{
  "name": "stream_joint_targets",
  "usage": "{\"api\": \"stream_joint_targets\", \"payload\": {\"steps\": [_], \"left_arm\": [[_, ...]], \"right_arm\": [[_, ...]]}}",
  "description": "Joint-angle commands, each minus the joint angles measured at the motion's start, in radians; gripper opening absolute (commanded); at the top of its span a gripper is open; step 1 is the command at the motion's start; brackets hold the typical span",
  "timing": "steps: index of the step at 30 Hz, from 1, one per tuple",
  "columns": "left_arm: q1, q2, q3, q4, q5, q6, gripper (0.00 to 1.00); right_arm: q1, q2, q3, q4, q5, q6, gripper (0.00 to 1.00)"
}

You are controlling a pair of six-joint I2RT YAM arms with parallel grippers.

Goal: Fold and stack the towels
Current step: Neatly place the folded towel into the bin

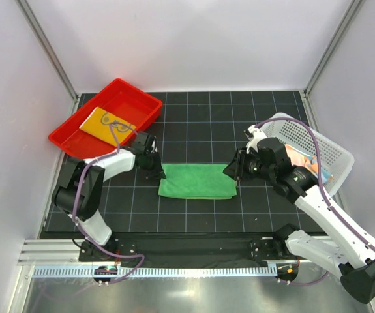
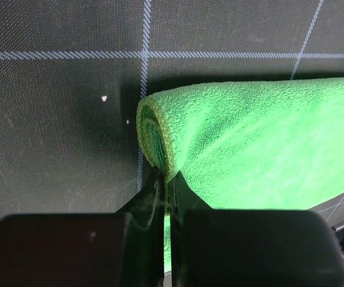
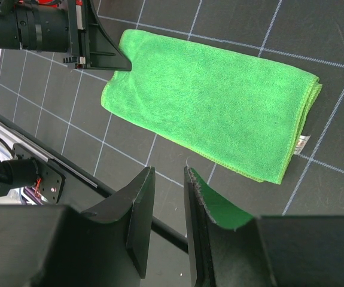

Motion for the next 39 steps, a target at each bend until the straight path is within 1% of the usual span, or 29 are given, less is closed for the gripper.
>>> {"api": "stream_joint_targets", "payload": {"steps": [1,3,7,8,10,11,12,13,15,17,22,25,26,29,30,32,34,36,39], "left_arm": [[-0.009,0.044,0.032,-0.079,-0.035,0.045,0.00],[-0.011,0.038,0.078,-0.137,-0.049,0.068,0.00],[-0.009,0.012,0.163,-0.241,-0.116,0.139,0.00],[-0.009,0.005,0.181,-0.255,-0.127,0.169,0.00],[-0.011,-0.004,0.227,-0.300,-0.140,0.200,0.00],[-0.009,-0.010,0.238,-0.314,-0.153,0.220,0.00],[-0.009,-0.013,0.250,-0.343,-0.167,0.229,0.00],[-0.009,-0.013,0.279,-0.363,-0.183,0.239,0.00],[-0.009,-0.007,0.305,-0.395,-0.222,0.275,0.00],[-0.009,-0.004,0.345,-0.441,-0.308,0.320,0.00],[-0.009,0.019,0.442,-0.513,-0.462,0.424,0.00],[-0.011,0.036,0.535,-0.617,-0.584,0.470,0.00],[-0.011,0.036,0.569,-0.628,-0.639,0.484,0.00],[-0.009,0.021,0.589,-0.634,-0.724,0.558,0.00],[-0.009,0.018,0.597,-0.633,-0.788,0.581,0.00],[-0.003,0.022,0.620,-0.636,-0.871,0.625,0.00],[0.008,0.039,0.638,-0.633,-0.896,0.671,0.00],[0.023,0.053,0.673,-0.616,-0.901,0.685,0.00],[0.078,0.093,0.742,-0.592,-0.873,0.688,0.00]], "right_arm": [[0.003,-0.017,0.041,-0.005,0.021,-0.011,0.33],[0.005,-0.024,0.041,-0.010,0.029,-0.009,0.34],[0.005,-0.049,0.038,-0.011,0.056,0.000,0.46],[0.005,-0.055,0.037,-0.010,0.066,0.002,0.54],[0.005,-0.064,0.028,-0.001,0.076,0.006,0.64],[0.005,-0.069,0.026,0.003,0.092,0.009,0.80],[0.005,-0.069,0.024,0.004,0.099,0.009,0.86],[0.005,-0.069,0.026,0.004,0.104,0.011,0.99],[0.005,-0.061,0.030,-0.004,0.122,0.006,1.00],[0.005,-0.058,0.034,-0.005,0.132,0.002,1.00],[0.005,-0.054,0.034,0.003,0.144,-0.005,1.00],[0.005,-0.037,0.035,0.006,0.150,-0.014,1.00],[0.005,-0.034,0.035,0.004,0.153,-0.020,1.00],[0.003,-0.018,0.038,0.006,0.161,-0.029,1.00],[0.005,-0.011,0.037,0.009,0.162,-0.032,1.00],[0.003,-0.006,0.032,0.019,0.162,-0.034,1.00],[0.005,0.008,0.031,0.027,0.164,-0.037,1.00],[0.003,0.015,0.029,0.030,0.167,-0.040,1.00],[0.003,0.029,0.024,0.042,0.170,-0.046,1.00]]}}
